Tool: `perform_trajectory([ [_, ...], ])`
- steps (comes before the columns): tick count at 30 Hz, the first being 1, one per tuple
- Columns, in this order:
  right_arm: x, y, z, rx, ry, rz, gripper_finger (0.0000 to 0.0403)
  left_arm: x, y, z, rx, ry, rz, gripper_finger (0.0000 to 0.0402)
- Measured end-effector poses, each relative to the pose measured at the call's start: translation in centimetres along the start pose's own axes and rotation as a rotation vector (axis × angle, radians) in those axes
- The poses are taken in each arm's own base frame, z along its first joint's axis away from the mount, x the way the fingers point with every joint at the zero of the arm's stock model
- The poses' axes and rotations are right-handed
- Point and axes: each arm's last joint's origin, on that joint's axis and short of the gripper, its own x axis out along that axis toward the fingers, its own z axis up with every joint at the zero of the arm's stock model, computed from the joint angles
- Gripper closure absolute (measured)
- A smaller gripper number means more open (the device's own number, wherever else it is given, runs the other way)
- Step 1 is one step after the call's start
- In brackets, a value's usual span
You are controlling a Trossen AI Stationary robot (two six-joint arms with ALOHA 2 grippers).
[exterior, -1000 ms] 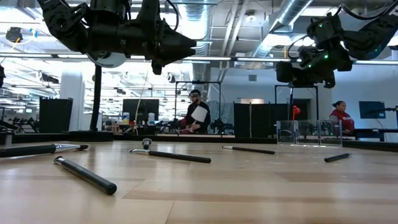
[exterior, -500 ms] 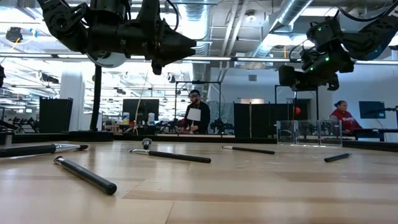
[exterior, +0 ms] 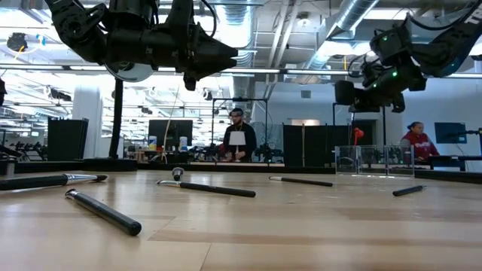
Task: Sort items
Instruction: Put the foundation brush into the transparent organizer
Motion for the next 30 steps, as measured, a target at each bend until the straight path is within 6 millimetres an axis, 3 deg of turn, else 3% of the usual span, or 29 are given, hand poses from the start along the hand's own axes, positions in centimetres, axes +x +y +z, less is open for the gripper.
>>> perform_trajectory([
  [30, 3.4, -0.2, -3.5, -0.002, 0.097, -0.045, 0.0388, 0.0, -0.1, 0.1, 0.004, -0.01, -0.005, 0.0276],
])
